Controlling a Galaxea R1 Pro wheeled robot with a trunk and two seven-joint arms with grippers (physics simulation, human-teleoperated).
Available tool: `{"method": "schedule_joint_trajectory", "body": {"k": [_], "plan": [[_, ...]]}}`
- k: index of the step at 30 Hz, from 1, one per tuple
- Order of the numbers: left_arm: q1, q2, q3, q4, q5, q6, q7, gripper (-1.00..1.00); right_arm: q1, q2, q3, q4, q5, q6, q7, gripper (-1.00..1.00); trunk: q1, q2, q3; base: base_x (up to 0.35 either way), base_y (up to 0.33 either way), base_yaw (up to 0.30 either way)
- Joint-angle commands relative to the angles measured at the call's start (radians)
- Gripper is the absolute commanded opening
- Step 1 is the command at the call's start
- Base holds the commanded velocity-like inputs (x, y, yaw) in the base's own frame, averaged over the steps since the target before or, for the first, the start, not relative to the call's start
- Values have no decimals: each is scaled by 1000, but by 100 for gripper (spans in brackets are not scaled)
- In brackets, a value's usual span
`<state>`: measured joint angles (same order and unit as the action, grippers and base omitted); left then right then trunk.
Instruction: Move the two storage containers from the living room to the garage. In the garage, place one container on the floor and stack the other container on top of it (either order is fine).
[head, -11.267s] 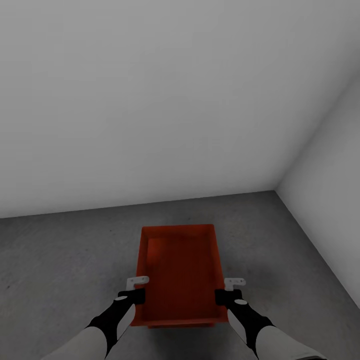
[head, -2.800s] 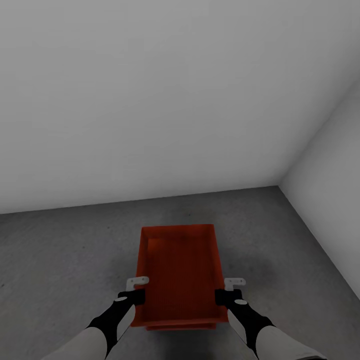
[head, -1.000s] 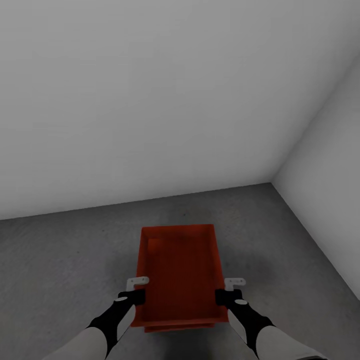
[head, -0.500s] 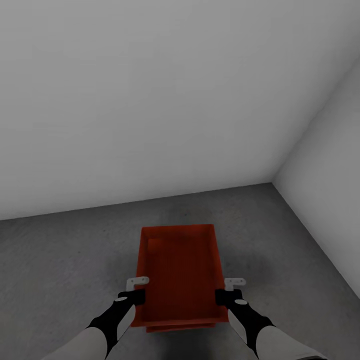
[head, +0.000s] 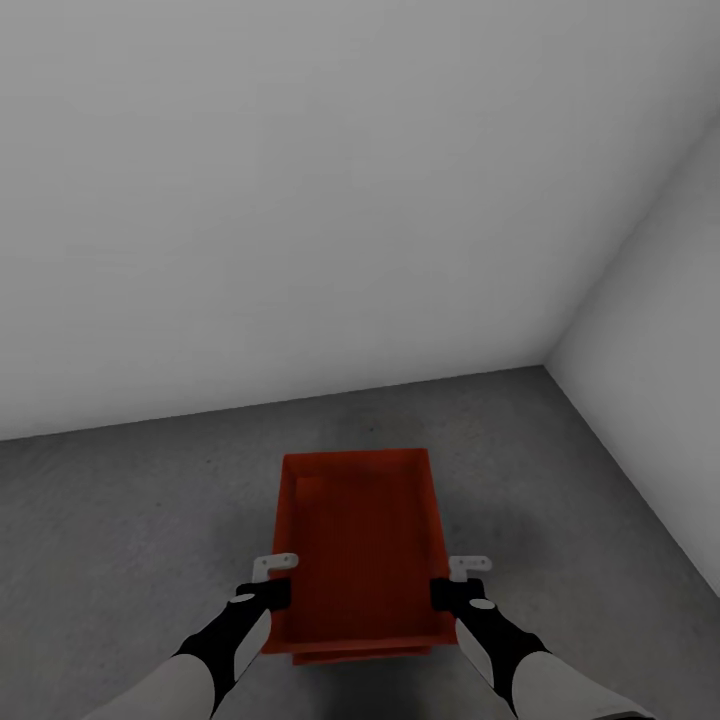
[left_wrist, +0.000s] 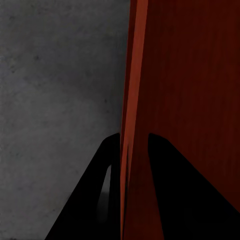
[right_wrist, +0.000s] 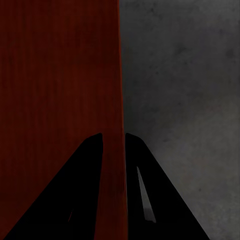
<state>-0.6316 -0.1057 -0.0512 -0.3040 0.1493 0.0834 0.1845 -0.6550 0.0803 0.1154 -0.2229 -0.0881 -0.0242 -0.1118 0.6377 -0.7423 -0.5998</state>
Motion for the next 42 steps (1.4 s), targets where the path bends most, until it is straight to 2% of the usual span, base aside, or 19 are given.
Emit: {"method": "schedule_joint_trajectory", "body": {"k": [1, 18, 25, 34, 42], "plan": [[-1, 29, 19, -6, -13, -8, 26, -100, 0, -5, -14, 4, -10, -3, -9, -100, 0, -1, -1, 0, 0, 0], [-1, 29, 19, -6, -13, -8, 26, -100, 0, -5, -14, 4, -10, -3, -9, -100, 61, -113, -51, 0, 0, 0], [-1, 29, 19, -6, -13, -8, 26, -100, 0, -6, -14, 4, -10, -3, -9, -100, 61, -113, -51, 0, 0, 0], [-1, 29, 19, -7, -13, -8, 26, -100, 0, -5, -14, 4, -10, -3, -9, -100, 96, -176, -79, 0, 0, 0], [0, 29, 19, -6, -13, -8, 26, -100, 0, -5, -14, 4, -10, -3, -9, -100, 96, -176, -79, 0, 0, 0]]}}
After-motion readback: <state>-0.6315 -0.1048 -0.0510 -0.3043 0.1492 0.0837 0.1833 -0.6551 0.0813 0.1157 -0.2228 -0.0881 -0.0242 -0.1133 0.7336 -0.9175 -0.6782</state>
